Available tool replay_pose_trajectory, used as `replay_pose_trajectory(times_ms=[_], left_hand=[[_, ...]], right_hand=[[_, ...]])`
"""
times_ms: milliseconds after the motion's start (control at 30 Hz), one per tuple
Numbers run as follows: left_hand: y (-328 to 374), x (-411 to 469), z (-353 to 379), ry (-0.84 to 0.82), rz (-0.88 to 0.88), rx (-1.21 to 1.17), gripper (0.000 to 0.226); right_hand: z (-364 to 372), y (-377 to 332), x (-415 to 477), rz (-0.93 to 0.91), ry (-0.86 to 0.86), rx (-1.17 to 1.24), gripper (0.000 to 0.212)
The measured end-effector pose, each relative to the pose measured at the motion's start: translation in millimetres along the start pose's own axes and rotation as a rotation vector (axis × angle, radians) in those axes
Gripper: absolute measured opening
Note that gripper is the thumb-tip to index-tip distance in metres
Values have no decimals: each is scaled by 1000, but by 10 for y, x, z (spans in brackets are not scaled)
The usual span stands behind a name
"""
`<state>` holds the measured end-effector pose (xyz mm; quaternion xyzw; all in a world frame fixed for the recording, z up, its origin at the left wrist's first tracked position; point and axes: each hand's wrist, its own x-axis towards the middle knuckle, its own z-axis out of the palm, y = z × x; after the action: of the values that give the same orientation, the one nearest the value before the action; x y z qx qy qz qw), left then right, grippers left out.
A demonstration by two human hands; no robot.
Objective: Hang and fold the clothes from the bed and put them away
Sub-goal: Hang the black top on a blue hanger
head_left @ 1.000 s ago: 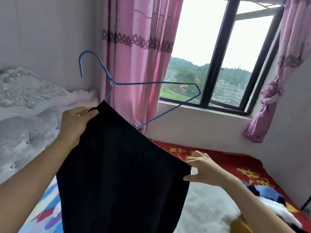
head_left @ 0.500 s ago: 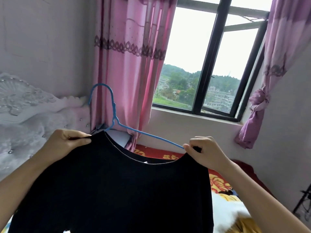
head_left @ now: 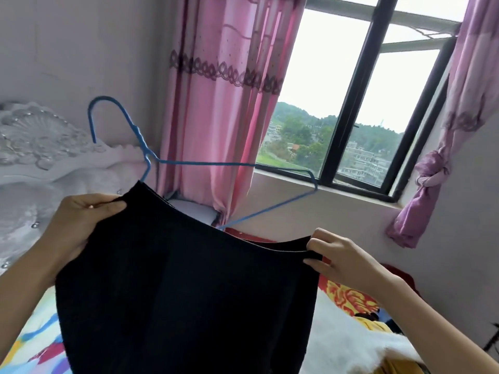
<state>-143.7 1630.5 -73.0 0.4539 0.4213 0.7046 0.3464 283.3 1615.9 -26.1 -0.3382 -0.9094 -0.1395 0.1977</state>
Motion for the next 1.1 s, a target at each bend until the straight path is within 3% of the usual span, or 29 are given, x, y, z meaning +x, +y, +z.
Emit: replay_pose_trajectory(times_ms=[100, 367, 500, 600, 733, 800, 867, 967, 1100], left_hand=[[14, -102, -108, -21, 45, 209, 16], [66, -245, -251, -81, 116, 415, 44], [64, -352, -114, -230, 245, 539, 51], [-26, -405, 225, -331, 359, 706, 30], [33, -321, 482, -272, 332, 620, 20], [97, -289, 510, -287, 319, 568, 37], [157, -262, 561, -342, 302, 567, 45], [216, -204, 556, -423, 237, 611, 39], [238, -85, 169, -347, 117, 521, 31]], right_hand=[[18, -27, 25, -14, -3, 4, 11], [60, -108, 195, -21, -29, 83, 9], [97, -267, 420, 22, 56, 175, 11], [192, -489, 663, 38, 86, 239, 11], [224, -502, 855, 229, -86, 364, 39], [163, -427, 894, 323, -195, 449, 29], [156, -407, 923, 280, -265, 284, 26], [120, -368, 933, 256, -328, 151, 31], [-3, -16, 802, 465, -280, 256, 28]])
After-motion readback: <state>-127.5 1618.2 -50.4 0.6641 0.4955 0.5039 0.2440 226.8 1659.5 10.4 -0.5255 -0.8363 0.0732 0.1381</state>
